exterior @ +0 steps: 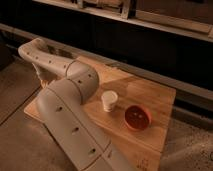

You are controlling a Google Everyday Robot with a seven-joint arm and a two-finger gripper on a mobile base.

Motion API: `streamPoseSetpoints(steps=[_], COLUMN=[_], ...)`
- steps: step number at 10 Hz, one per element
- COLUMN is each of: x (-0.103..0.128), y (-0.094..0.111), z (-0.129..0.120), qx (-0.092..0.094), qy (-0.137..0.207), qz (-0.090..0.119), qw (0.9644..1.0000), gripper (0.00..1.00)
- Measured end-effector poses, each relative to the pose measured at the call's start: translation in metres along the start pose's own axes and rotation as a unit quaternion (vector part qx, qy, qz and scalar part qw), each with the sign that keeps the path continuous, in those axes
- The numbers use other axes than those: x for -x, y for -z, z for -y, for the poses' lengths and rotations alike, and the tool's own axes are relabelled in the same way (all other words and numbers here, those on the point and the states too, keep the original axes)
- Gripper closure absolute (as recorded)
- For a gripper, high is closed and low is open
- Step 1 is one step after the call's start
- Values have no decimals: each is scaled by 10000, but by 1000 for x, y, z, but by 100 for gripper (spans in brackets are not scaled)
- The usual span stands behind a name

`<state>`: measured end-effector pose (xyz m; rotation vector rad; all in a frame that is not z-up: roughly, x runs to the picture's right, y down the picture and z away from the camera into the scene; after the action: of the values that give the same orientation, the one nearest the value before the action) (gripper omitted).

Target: Place the pepper in the ceramic bowl

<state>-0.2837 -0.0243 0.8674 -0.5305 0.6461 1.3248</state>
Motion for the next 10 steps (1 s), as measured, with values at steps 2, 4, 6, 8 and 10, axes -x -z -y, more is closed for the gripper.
streamPoseSetpoints(steps=[2,4,6,8,10], x=[13,16,9,0,-9], y=[6,3,-7,-10,-11], z=[25,42,54,59,55], qx=[20,9,-156,-239,-202], qy=[-292,-467,-518,-512,-476], qz=[34,-18,-146,-203,-196], qw=[9996,9989,9984,9982,9985], gripper=[35,35,35,35,35])
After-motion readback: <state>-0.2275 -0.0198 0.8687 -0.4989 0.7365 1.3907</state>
